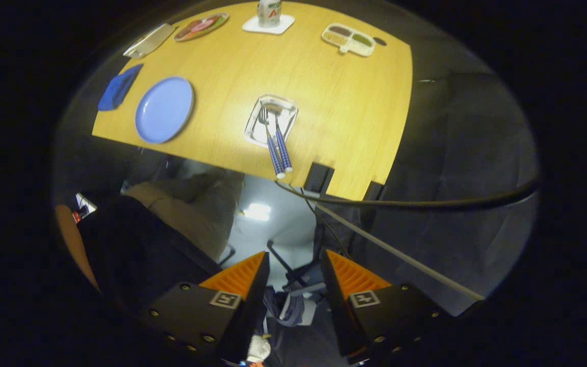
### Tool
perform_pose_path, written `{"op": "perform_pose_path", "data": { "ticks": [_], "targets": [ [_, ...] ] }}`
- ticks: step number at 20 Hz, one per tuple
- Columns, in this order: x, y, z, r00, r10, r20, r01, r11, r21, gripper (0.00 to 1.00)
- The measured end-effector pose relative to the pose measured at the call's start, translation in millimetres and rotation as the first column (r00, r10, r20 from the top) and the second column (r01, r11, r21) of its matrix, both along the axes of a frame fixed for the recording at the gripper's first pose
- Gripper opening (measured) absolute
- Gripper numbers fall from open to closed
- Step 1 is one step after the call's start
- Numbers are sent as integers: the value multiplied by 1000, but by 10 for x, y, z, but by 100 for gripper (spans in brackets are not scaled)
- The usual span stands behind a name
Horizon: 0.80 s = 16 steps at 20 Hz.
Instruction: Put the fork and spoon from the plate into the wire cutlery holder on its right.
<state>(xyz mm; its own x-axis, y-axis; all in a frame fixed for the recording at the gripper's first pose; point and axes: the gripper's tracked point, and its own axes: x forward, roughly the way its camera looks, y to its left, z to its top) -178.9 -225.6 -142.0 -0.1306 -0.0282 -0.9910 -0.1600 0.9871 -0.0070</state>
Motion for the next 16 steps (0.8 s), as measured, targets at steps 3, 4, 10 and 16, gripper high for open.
{"op": "perform_pose_path", "data": {
  "ticks": [3, 4, 10, 16],
  "targets": [
    [375, 383, -86, 848, -150, 509, 115, 988, 99, 98],
    [462, 495, -47, 741, -202, 640, 150, 979, 134, 98],
    [459, 890, 147, 326, -222, 919, 181, 969, 170, 99],
    [764, 1439, 284, 165, -159, 973, 47, 987, 153, 97]
  ]
}}
